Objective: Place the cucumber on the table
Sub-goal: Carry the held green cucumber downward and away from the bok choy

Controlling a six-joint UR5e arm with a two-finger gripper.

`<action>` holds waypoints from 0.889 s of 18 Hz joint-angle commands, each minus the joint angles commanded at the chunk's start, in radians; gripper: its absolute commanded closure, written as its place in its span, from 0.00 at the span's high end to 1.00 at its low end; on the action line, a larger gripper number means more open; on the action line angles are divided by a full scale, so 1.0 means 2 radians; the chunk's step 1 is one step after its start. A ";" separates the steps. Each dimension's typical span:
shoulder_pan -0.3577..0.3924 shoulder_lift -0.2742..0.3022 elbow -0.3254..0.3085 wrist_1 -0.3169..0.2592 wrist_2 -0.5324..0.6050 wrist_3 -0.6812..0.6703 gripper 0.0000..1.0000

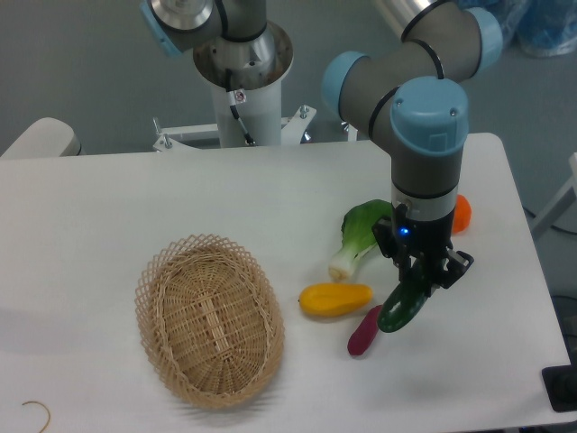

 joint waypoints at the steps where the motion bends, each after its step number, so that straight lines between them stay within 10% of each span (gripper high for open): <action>1: -0.004 -0.002 -0.001 0.000 0.000 -0.001 0.24; 16: -0.054 -0.046 -0.001 0.057 0.005 -0.181 0.24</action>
